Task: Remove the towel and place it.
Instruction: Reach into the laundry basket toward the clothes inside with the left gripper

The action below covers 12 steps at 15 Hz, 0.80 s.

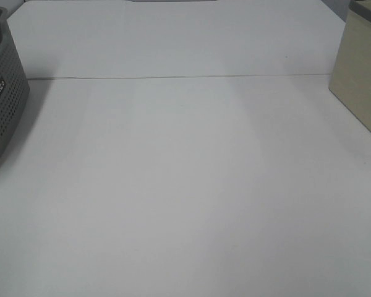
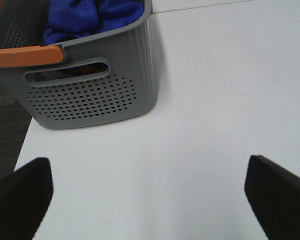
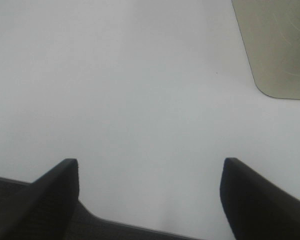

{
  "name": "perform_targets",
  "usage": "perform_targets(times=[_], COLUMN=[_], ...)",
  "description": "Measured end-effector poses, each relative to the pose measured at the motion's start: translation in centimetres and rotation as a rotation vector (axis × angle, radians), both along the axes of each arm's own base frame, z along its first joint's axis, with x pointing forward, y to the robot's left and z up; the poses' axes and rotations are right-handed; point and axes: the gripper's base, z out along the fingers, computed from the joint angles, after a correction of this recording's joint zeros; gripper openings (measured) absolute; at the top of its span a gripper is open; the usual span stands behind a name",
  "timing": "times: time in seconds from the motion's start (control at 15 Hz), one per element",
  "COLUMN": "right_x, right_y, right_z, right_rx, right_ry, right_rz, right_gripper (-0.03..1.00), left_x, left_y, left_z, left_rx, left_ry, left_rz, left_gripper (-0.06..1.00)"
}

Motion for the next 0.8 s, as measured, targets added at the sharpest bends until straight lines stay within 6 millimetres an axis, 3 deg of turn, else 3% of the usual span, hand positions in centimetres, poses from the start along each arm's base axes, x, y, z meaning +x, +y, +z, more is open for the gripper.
perform_targets(times=[0.8], right_x=[0.00], right_y=[0.00], right_z=[0.00], right_rx=[0.000], right_ry=[0.000], right_rz=[0.000], right_gripper=[0.76], left_x=[0.00], left_y=[0.00], left_z=[0.00], left_rx=[0.000], left_ry=[0.000], left_rz=[0.000], left_gripper=[0.99])
